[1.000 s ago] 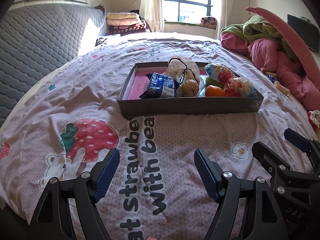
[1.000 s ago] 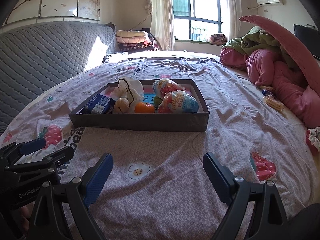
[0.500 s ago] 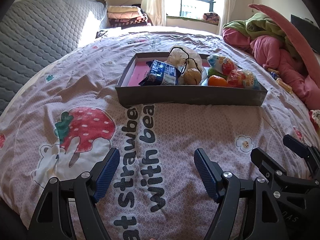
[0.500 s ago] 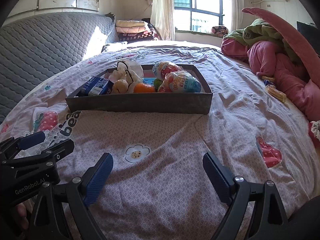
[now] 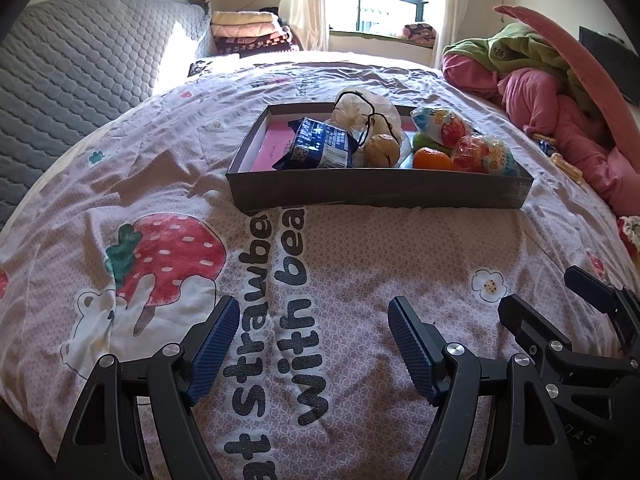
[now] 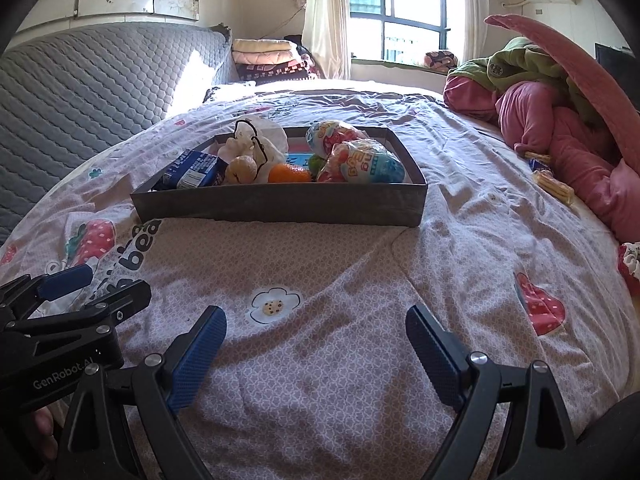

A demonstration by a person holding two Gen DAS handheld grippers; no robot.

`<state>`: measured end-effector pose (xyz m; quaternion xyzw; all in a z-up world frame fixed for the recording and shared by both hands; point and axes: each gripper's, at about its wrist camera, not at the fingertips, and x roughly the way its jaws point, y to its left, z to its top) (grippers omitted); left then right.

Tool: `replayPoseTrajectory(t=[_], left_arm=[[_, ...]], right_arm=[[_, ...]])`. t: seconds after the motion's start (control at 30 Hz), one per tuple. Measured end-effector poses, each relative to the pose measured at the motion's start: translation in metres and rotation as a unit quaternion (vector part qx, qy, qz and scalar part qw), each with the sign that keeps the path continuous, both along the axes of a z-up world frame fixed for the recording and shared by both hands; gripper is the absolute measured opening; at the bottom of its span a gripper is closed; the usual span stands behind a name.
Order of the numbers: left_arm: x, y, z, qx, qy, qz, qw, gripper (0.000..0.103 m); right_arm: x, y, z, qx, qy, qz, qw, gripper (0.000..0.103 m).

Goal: Organize objects

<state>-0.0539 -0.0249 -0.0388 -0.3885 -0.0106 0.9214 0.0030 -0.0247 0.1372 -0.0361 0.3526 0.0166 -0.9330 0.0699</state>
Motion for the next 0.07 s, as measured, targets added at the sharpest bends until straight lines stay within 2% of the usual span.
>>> replayPoseTrajectory(t=[0.07], left_arm=[[0.0002, 0.0014, 0.0002, -0.002, 0.002, -0.004, 1.0000, 0.078]], right_arm=[[-0.0004, 0.0003, -0.0005, 0.000, -0.001, 0.000, 1.000, 0.091]])
